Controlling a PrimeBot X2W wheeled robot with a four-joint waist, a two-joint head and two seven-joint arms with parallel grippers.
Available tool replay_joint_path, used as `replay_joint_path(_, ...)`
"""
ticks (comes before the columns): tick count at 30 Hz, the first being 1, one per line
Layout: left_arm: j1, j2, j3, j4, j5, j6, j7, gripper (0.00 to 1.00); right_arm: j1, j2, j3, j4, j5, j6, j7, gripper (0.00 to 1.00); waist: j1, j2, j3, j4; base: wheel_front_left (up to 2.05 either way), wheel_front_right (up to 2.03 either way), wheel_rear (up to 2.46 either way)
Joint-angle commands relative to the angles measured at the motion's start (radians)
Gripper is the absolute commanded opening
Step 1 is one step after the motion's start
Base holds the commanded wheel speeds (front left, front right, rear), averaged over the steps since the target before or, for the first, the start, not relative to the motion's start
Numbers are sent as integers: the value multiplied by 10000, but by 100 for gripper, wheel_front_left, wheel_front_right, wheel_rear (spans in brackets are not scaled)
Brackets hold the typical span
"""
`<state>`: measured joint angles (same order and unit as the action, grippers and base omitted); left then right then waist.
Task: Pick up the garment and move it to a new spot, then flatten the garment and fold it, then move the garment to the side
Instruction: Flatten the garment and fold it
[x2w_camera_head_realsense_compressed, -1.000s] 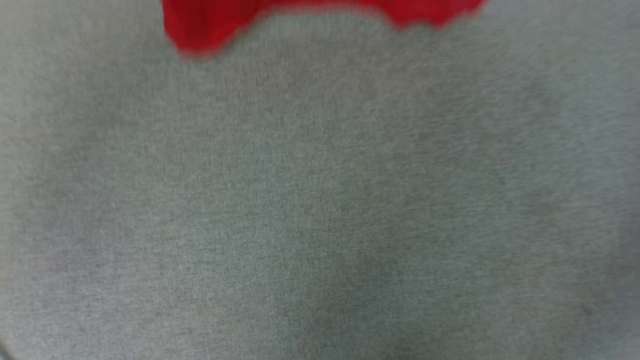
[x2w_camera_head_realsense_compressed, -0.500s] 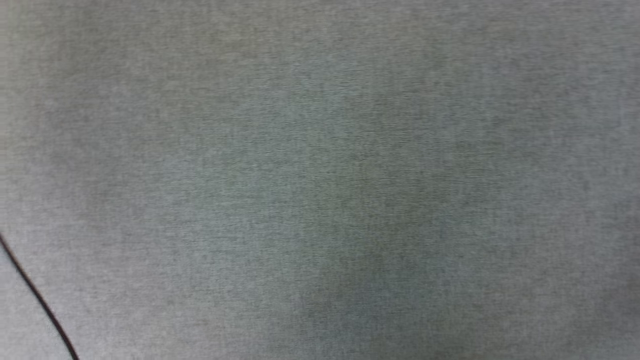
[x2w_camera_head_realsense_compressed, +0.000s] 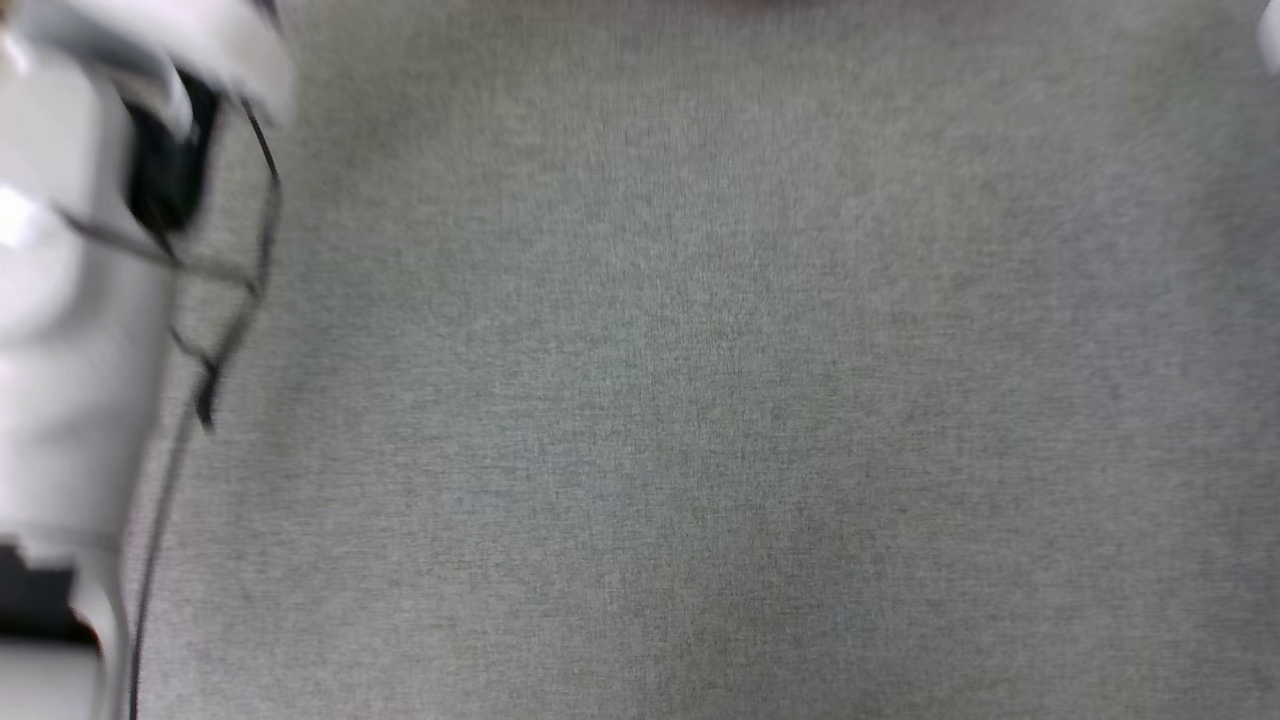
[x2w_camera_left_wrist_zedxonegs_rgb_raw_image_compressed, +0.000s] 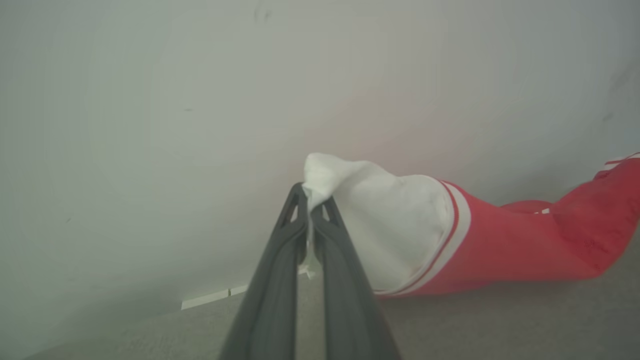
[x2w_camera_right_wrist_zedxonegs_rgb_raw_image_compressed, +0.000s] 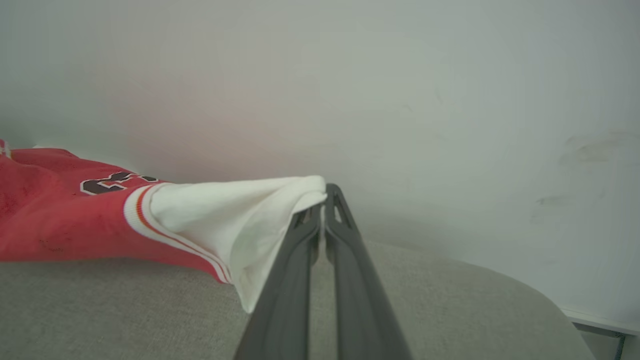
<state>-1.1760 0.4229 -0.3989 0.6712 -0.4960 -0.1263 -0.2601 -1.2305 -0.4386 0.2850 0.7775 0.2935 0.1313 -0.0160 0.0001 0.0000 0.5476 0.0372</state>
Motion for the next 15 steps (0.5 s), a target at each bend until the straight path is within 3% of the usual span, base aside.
replay_joint_path(1,762,-41,18,-212,-24,-8,-70,0,686,-153,240,-195,466,-10,63,0,-1,0,-664,24,0,0,0)
replay_joint_path(7,3897,161,-19,-1150,-28,113,-72,0,3403,-965,1239,-1185,2115,-11,309,0,-1,0,-1909,1,0,0,0)
replay_joint_path(15,7363,717,-380,-1744,-518,146,337,0,6532,-1801,1832,-2355,3319,-12,565,0,-1,0,-3414,-197,0,0,0)
